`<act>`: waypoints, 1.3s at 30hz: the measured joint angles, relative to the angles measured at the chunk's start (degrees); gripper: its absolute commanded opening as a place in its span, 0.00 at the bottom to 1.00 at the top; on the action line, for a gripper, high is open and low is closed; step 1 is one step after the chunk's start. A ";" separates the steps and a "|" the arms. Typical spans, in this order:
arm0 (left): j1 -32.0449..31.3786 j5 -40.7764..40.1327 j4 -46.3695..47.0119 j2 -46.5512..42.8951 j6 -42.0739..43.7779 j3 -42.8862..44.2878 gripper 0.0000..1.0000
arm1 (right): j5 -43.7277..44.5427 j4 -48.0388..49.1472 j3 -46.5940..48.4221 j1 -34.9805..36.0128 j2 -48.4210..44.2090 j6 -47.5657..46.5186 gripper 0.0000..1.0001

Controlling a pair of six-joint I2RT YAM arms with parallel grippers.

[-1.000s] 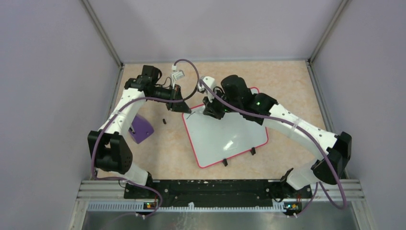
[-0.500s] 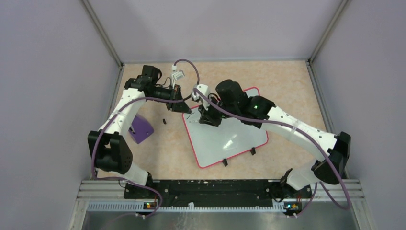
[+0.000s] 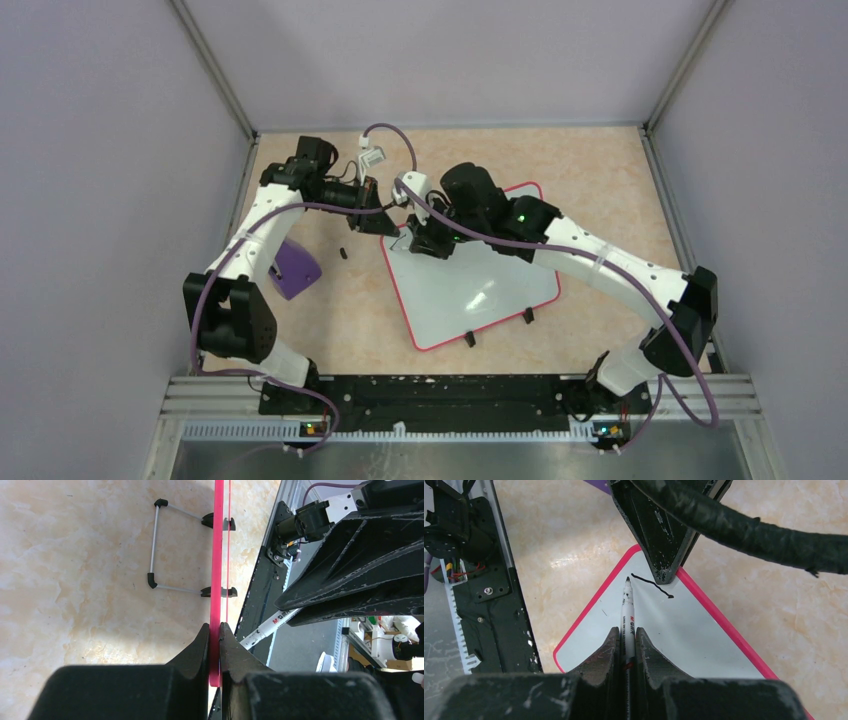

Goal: Write a sentence on the whiteboard

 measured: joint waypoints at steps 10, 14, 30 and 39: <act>0.00 0.00 0.00 0.00 0.02 0.00 0.00 | 2.16 0.17 -0.13 0.00 0.22 -0.02 0.00; 0.00 -0.28 0.00 0.00 0.31 0.00 0.00 | 2.12 1.09 -1.33 0.00 0.13 -0.02 0.00; 0.00 -0.44 0.00 0.00 0.44 0.00 0.00 | -1.81 2.21 -10.36 0.96 -2.69 0.00 0.00; 0.00 -0.17 -0.02 0.00 0.44 0.00 0.00 | -1.73 1.01 -9.60 1.31 -2.73 0.02 0.00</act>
